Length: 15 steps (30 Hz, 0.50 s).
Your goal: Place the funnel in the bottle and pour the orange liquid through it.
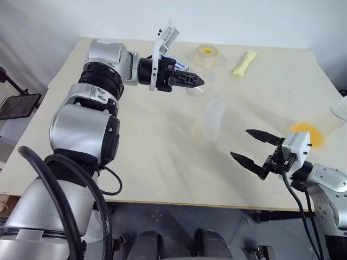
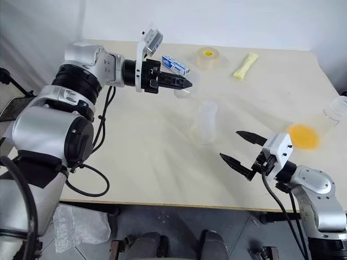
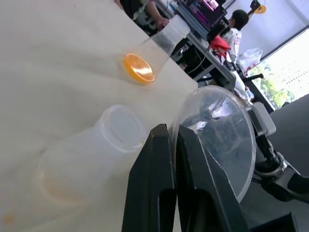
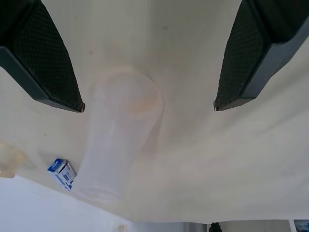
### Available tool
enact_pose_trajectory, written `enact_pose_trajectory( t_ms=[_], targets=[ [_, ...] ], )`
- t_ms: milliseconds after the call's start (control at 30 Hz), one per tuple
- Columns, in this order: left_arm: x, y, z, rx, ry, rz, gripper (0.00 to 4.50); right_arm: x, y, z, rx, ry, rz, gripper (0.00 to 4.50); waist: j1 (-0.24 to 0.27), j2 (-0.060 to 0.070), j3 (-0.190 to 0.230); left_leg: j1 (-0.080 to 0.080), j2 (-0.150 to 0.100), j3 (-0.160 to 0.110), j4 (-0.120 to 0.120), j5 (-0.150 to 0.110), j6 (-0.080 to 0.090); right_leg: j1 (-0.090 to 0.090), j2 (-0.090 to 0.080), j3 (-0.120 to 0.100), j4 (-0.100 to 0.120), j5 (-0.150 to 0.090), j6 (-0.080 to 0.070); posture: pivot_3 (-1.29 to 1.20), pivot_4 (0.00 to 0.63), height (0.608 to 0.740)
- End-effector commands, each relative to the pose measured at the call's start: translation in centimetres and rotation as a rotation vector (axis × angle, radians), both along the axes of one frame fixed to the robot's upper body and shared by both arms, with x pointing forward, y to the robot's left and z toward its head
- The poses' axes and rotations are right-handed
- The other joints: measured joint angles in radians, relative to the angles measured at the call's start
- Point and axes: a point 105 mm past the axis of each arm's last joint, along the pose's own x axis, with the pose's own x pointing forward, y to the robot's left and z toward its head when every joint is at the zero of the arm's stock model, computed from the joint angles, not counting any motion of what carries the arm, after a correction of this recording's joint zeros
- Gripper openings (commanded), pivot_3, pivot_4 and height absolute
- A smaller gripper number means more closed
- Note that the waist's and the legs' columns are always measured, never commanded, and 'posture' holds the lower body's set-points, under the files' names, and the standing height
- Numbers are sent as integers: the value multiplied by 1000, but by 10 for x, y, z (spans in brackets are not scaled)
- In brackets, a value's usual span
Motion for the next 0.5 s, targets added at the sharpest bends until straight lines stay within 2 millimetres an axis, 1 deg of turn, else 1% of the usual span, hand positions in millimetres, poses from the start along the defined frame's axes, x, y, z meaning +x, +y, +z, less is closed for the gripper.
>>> enact_pose_trajectory(
  t_ms=[33,233,400,500],
  targets=[
    [1,-10,14,-9,-74,8,7,-5,-3,14,-3,-72,-22,4500,1,0,0,0,0,0,0,0,0,0,0,0,0,0,0,0,150,740],
    [5,-20,6,-17,-69,31,7,-7,-2,12,-8,-71,-31,4500,0,0,0,0,0,0,0,0,0,0,0,0,0,0,0,0,150,740],
    [8,-25,-5,18,-72,54,7,-7,-2,12,-8,-76,-45,4500,0,0,0,0,0,0,0,0,0,0,0,0,0,0,0,0,150,740],
    [12,-28,-15,63,-83,78,7,-8,-2,10,-6,-75,-49,4500,1,0,0,0,0,0,0,0,0,0,0,0,0,0,0,0,150,740]
  ],
)
